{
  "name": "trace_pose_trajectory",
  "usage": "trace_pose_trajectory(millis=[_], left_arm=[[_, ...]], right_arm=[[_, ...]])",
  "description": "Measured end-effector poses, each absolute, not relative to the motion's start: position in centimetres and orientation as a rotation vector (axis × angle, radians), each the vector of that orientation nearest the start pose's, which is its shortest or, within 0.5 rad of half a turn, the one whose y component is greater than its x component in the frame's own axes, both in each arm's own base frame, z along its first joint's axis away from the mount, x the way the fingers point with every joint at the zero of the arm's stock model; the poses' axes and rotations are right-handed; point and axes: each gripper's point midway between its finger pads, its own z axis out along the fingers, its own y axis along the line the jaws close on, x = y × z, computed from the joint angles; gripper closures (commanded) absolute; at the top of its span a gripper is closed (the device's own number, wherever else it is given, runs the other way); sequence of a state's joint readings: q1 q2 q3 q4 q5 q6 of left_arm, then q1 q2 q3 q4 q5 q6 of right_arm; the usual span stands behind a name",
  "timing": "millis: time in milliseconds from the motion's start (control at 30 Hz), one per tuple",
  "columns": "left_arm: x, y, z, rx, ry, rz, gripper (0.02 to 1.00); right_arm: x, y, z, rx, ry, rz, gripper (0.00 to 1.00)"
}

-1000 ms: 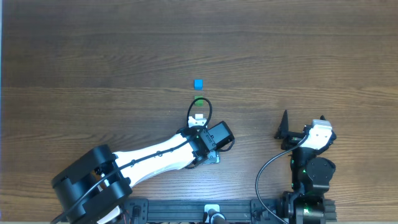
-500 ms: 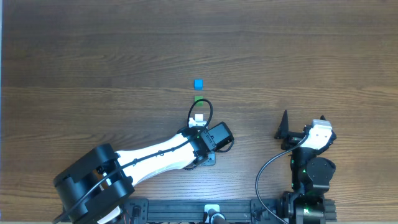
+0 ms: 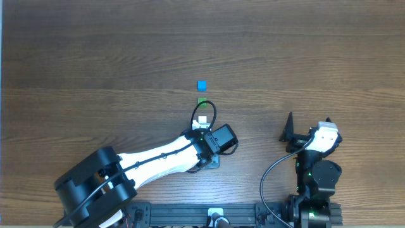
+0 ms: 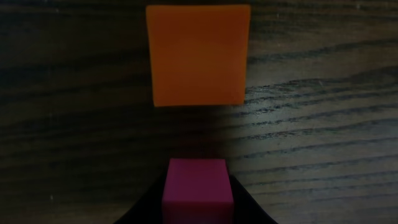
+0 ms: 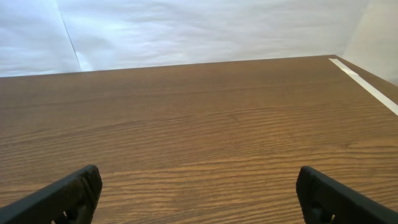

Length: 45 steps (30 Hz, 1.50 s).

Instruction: Stack Cubes

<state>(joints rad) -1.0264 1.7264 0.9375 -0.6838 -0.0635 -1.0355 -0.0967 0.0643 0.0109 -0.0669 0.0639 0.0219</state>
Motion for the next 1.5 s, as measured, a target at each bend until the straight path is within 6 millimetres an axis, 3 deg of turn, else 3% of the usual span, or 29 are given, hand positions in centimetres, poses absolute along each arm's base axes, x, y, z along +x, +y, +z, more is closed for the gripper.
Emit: trace_pose_trajectory(millis=[267, 367, 467, 600, 733, 800, 900, 1100, 1500], left_arm=[[16.3, -24.8, -0.1, -0.019, 3.042, -0.063, 0.904], [15.8, -23.8, 0.9, -0.02, 3.066, -0.006, 0.936], [16.6, -23.9, 3.8, -0.047, 3.071, 0.004, 0.941], [20.6, -25.8, 9.7, -0.101, 2.995, -0.121, 0.947], [23.9, -26.1, 13.2, -0.124, 2.928, -0.189, 0.954], [25.3, -26.2, 13.8, -0.138, 2.909, -0.206, 0.956], [26.6, -25.9, 12.8, -0.153, 2.926, -0.171, 0.954], [26.4, -25.5, 9.0, -0.137, 3.025, -0.051, 0.952], [26.5, -25.7, 7.1, -0.135, 3.06, -0.015, 0.945]], right_arm=[[24.6, -3.5, 14.8, 0.149, 1.686, -0.109, 0.007], [24.6, -3.5, 14.8, 0.148, 1.686, -0.109, 0.009], [24.6, -3.5, 14.8, 0.148, 1.686, -0.109, 0.009], [24.6, -3.5, 14.8, 0.148, 1.686, -0.109, 0.009], [24.6, -3.5, 14.8, 0.148, 1.686, -0.11, 0.009], [24.6, -3.5, 14.8, 0.148, 1.686, -0.109, 0.007], [24.6, -3.5, 14.8, 0.149, 1.686, -0.109, 0.009], [24.6, -3.5, 14.8, 0.148, 1.686, -0.11, 0.009], [24.6, -3.5, 14.8, 0.148, 1.686, -0.11, 0.007]])
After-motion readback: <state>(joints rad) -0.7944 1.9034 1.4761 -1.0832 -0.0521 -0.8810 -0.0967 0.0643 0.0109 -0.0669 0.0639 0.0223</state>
